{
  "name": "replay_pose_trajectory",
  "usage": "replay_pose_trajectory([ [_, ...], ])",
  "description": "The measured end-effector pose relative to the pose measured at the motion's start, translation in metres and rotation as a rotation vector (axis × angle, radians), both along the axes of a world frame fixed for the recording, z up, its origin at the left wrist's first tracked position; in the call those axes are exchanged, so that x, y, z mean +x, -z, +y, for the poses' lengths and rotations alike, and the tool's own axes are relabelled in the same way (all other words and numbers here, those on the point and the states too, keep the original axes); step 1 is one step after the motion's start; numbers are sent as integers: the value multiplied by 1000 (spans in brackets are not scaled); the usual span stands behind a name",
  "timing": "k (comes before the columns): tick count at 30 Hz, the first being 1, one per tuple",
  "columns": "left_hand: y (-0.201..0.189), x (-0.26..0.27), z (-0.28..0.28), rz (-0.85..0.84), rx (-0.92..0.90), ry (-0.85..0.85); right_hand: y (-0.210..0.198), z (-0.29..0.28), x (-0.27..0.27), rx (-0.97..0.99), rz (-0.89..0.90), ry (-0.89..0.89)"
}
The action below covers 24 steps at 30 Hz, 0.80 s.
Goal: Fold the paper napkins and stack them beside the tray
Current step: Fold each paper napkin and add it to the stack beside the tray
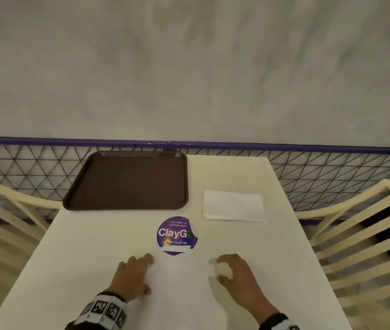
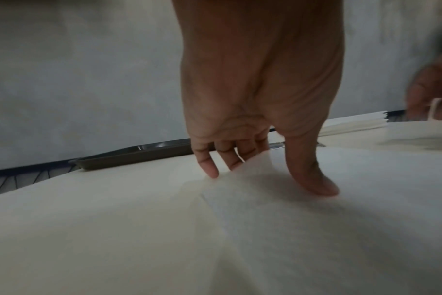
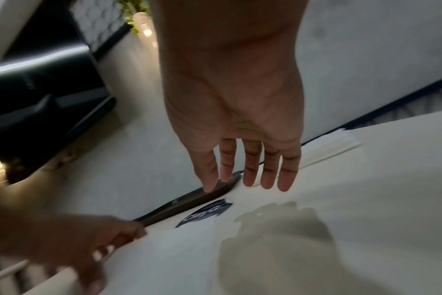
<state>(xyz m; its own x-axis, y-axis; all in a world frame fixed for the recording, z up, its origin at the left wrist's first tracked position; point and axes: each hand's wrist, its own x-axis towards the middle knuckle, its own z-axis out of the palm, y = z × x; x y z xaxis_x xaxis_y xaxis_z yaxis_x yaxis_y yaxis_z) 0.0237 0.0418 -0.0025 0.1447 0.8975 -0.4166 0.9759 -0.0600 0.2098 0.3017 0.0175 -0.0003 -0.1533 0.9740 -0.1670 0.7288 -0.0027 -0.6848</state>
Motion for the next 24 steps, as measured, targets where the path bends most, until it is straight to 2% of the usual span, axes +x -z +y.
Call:
replay_pose_trajectory([
  [4,-8,10,-17,13,-9,178,-17,-8,-52,94,-233,-278],
  [7,-15,19,-29,-122,33,187,-24,-10,-76,54,-434,-485],
  [10,-26,10,-36,-216,46,129,-35,-14,-76,-48,-526,-471],
  [12,-27,-3,-38,-211,6,92,-41,-16,-65,-98,-508,-403],
  [14,-30,-14,-36,-261,-17,34,-49,-14,-50,-136,-471,-335],
  [18,-42,-22,-24,-576,154,-141,-67,2,-22,-46,-280,-121],
  [22,-75,-10,-26,-949,324,-203,-93,-3,-3,222,242,238],
  [24,-86,-3,-35,-1038,367,-156,-99,-15,0,307,436,283],
])
